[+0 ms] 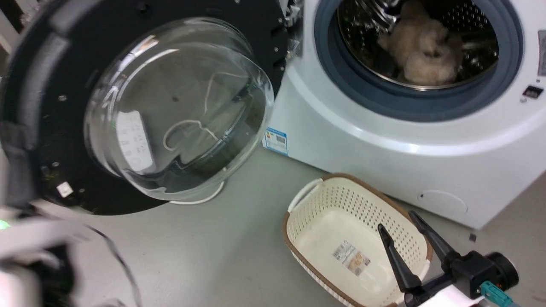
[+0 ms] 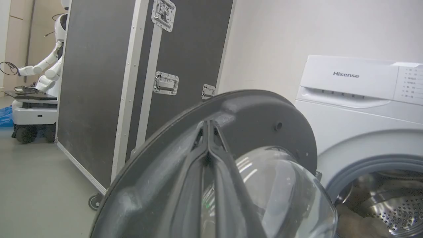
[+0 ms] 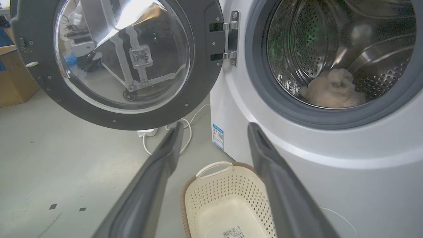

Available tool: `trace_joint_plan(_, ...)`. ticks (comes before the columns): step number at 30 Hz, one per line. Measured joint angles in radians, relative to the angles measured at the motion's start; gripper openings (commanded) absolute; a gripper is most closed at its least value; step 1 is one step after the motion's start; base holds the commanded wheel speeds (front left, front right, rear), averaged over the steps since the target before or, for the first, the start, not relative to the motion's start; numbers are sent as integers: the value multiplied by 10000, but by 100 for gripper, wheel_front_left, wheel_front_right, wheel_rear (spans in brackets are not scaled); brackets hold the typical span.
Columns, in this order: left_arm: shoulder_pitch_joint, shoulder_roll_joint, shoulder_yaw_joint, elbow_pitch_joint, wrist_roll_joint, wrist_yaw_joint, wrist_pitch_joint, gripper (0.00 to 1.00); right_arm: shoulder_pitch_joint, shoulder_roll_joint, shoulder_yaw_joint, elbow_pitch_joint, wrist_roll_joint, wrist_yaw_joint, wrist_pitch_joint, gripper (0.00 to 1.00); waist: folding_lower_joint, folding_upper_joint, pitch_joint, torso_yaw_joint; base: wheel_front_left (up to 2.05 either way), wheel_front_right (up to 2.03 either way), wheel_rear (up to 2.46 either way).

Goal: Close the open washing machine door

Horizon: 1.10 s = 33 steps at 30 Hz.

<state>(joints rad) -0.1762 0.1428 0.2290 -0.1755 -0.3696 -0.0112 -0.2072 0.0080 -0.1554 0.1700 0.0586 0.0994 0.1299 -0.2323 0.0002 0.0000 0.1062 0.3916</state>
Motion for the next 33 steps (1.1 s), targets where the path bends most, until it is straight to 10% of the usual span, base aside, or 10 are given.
trace_joint_plan(14, -3460, 2961, 3885, 3854, -4811, 755, 3768, 0, -510, -594, 405, 15, 334, 2, -209, 100, -2, 0, 860, -643, 0, 0, 0)
trace_joint_plan(23, -4417, 3227, 4328, 6084, -6426, 1582, 6027, 0, -582, -694, 539, 31, 343, 2, -249, 100, -1, 0, 1011, -884, 0, 0, 0)
trace_joint_plan(33, -4062, 3060, 4366, 5948, -7616, 1081, 8073, 0, -602, -690, 545, 123, 414, 0, -249, 100, -1, 0, 927, -1055, 0, 0, 0)
